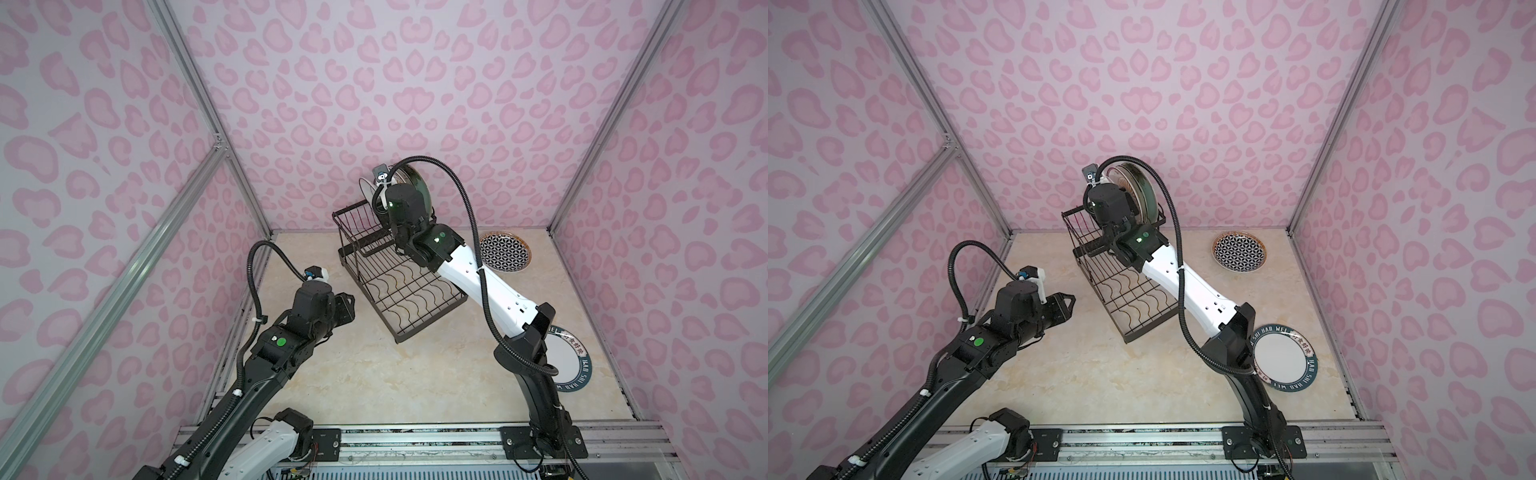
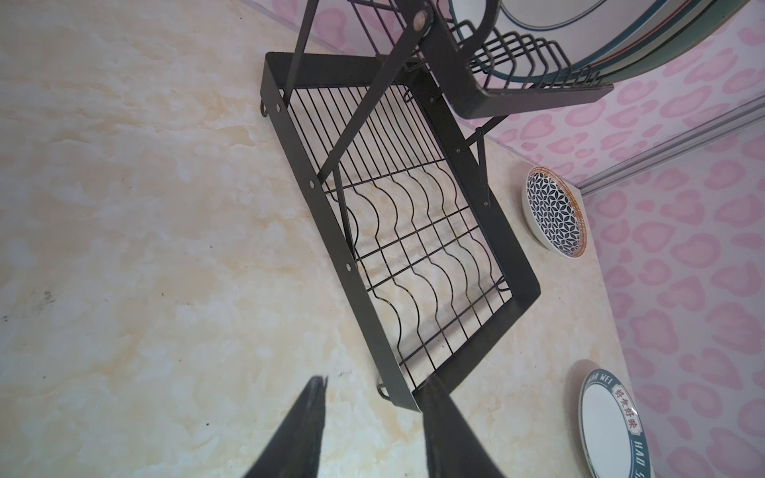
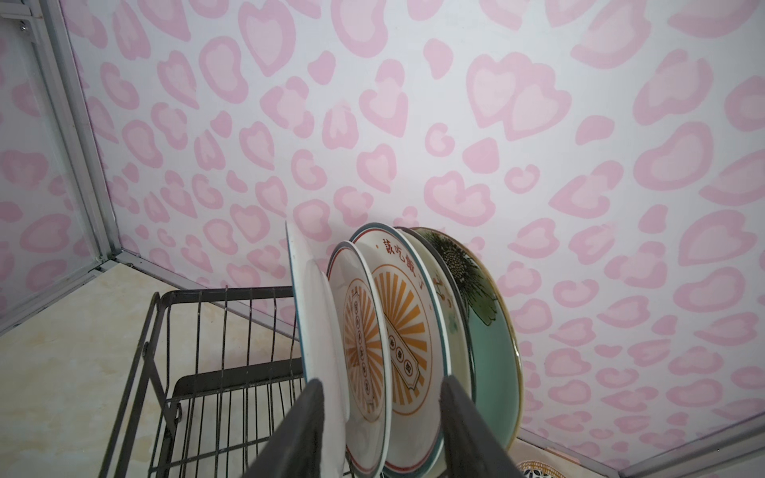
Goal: Load plates into a dish rack
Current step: Place the plate on the dish rack.
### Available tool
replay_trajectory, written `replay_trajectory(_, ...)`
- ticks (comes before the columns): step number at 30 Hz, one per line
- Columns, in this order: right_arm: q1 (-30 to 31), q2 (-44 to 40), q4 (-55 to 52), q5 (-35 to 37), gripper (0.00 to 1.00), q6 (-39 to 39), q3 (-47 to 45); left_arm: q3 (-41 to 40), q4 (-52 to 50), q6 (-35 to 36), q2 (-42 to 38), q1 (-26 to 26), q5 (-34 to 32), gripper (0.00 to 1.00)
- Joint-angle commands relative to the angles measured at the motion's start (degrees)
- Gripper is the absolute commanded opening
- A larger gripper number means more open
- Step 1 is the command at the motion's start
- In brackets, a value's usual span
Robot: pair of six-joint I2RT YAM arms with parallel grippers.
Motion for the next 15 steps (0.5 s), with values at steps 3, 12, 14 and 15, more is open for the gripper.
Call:
replay_trajectory(3, -0.25, -4.22, 3.68, -2.19, 0.46, 1.81, -4.87, 0.72, -0.53, 0.34, -0.18, 0.09, -0.50, 0.42)
replay_trajectory(12, -3.42, -15.37, 5.64, -8.04, 0.45, 6.63, -18.16, 0.31, -0.17, -0.20, -0.22, 0.09, -0.57, 0.43)
replay_trajectory(14, -4.86, -18.60, 6.23, -9.53, 0.45, 7.94, -22.40, 0.19, 0.14, -0.35, -0.14, 0.09, -0.52, 0.43)
replay_trajectory(15, -5.59, -20.18, 6.54, -10.15, 0.45, 8.62, -24.36, 0.11, 0.35, -0.37, -0.06, 0.09, -0.50, 0.43)
